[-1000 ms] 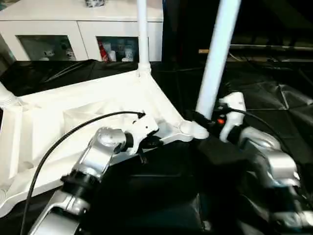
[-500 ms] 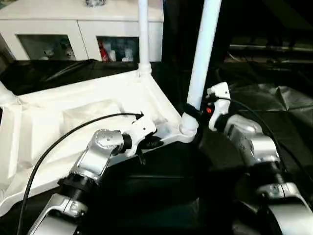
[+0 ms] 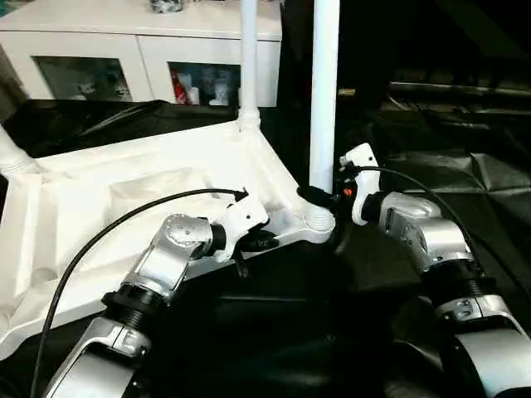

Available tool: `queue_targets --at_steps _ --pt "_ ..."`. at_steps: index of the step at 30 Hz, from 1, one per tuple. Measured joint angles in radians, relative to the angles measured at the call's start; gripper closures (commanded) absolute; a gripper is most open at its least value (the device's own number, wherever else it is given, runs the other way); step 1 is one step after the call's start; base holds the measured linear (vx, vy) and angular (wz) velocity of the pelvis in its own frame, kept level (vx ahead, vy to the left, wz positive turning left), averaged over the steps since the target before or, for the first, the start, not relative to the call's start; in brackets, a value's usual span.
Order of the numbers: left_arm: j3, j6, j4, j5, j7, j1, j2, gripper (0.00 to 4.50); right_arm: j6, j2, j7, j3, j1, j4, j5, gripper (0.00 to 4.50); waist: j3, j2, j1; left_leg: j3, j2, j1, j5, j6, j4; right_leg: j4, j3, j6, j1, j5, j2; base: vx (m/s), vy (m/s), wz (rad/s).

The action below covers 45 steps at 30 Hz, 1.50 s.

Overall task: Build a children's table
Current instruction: Insert table leg to table base

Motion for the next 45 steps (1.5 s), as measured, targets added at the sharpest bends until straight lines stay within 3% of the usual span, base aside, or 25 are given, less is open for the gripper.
queue_targets --at_steps 7,18,24,31,39,45 --pt "-0.006 -0.013 0.005 0.0 0.0 -0.002 0.001 4.5 -0.001 -0.003 0.011 0.0 -0.002 0.008 0.0 2.6 0.0 -0.001 0.012 0.0 0.001 0.0 0.001 -0.001 0.0 0.001 -0.001 0.0 0.0 0.0 0.0 0.0 0.0 0.0" --pt "-0.007 -0.021 0.011 0.001 0.001 -0.003 0.003 4.5 -0.086 0.059 -0.027 -0.119 -0.006 0.149 0.082 2.6 -0.001 -0.001 0.012 0.001 0.002 0.001 -0.001 -0.007 0.0 0.002 -0.002 0.0 0.0 0.0 0.0 0.0 0.0 0.0" --pt "-0.017 -0.031 0.042 0.001 0.003 -0.022 -0.01 4.5 -0.134 0.081 -0.023 -0.211 0.068 0.148 0.162 2.61 -0.002 -0.002 0.022 0.003 0.003 0.002 -0.001 -0.007 0.0 0.002 -0.002 0.0 0.001 0.0 0.0 0.0 0.0 0.0" --pt "-0.021 -0.032 0.049 0.001 0.007 -0.023 -0.013 4.5 -0.236 0.118 -0.041 -0.232 0.151 0.089 0.179 2.61 -0.004 -0.002 0.024 0.013 0.009 0.005 -0.001 -0.007 -0.001 0.002 -0.004 0.0 0.003 0.0 -0.001 0.0 0.0 0.0" --pt "-0.024 -0.049 0.088 -0.008 -0.002 -0.04 -0.012 4.5 -0.369 0.171 -0.103 -0.23 0.242 0.013 0.157 2.61 -0.004 0.0 0.024 0.014 0.009 0.011 -0.002 -0.008 -0.005 -0.002 -0.004 0.0 0.008 0.0 -0.001 0.0 0.0 0.0" --pt "-0.029 -0.062 0.102 -0.01 -0.007 -0.043 -0.012 4.5 -0.427 0.195 -0.145 -0.221 0.287 -0.025 0.142 2.61 -0.003 0.005 0.024 0.014 0.009 0.015 -0.002 -0.008 -0.012 -0.01 -0.006 0.0 0.015 0.0 -0.001 0.0 0.0 0.0"
